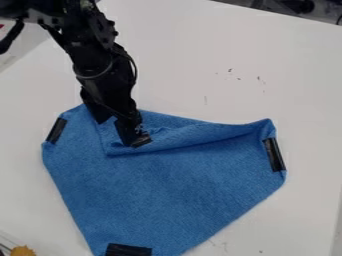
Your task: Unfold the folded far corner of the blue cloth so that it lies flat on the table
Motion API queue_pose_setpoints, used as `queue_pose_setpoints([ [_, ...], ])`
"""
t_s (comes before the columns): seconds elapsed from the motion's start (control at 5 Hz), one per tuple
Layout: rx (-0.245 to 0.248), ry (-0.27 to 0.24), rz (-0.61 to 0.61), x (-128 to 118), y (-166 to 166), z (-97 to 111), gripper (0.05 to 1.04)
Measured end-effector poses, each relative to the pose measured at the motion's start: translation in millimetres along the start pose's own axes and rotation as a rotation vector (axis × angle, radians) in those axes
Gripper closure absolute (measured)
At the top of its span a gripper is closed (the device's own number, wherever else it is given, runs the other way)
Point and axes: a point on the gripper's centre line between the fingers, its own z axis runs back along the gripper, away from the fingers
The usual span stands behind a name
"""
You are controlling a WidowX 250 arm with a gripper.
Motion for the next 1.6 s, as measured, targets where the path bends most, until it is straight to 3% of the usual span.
queue_pose_setpoints([
  [0.4, -0.034, 0.052, -0.007, 1.3, 1.9, -18.7, 0.083],
  [0.8, -0.088, 0.055, -0.048, 23.1, 9.8, -50.9, 0.083],
  [1.0, -0.112, 0.054, -0.034, 19.8, 12.3, -62.3, 0.084],
  [1.2, -0.118, 0.040, -0.037, 21.3, 12.4, -63.1, 0.137],
  [1.4, -0.108, 0.061, -0.044, 17.9, 14.1, -63.1, 0.344],
  [1.6, -0.099, 0.072, -0.049, 18.1, 12.6, -62.9, 0.238],
])
